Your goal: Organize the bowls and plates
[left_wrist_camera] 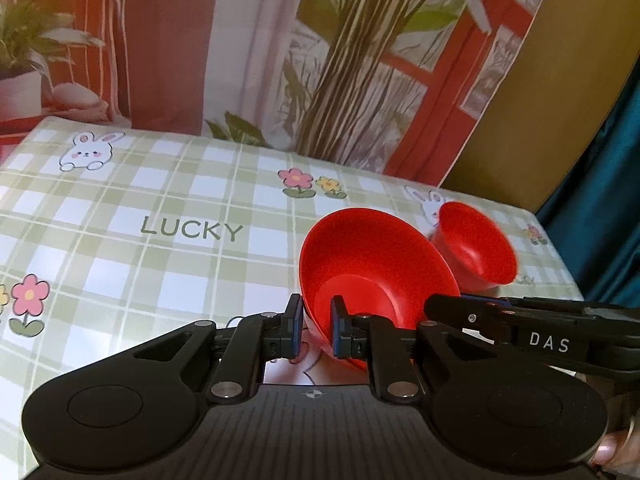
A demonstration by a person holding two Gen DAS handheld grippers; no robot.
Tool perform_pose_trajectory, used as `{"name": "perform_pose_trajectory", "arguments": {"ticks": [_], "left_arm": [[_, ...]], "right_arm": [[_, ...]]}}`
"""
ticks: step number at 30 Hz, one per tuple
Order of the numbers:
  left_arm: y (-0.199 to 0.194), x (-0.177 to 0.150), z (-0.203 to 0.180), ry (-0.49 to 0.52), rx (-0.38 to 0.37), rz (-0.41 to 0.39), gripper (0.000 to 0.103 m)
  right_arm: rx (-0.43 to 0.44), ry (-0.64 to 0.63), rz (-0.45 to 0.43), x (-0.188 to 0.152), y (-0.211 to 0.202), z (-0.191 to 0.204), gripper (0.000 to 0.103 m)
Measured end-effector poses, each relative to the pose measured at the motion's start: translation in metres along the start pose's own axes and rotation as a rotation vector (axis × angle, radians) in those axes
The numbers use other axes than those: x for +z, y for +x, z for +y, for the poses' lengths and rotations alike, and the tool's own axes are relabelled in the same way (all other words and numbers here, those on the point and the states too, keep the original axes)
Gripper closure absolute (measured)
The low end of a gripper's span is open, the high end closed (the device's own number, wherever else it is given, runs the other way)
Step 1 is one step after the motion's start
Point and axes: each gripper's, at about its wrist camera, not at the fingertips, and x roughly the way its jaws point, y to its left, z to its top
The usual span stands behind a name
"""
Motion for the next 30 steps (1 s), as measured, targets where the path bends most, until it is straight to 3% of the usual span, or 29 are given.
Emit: {"name": "perform_pose_trajectory", "arguments": {"ticks": [12, 30], "left_arm": [[-0.034, -0.011, -0.052, 0.035, 0.000, -0.053, 0.088], [-0.025, -0.049, -0.116, 0.152, -0.050, 0.036, 0.087]], "right_arm": [[0.016, 0.010, -0.116, -0.009, -0.069, -0.022, 0.091], [-0.024, 0.088, -0.146, -0.055, -0.117, -0.082, 0.091]]}}
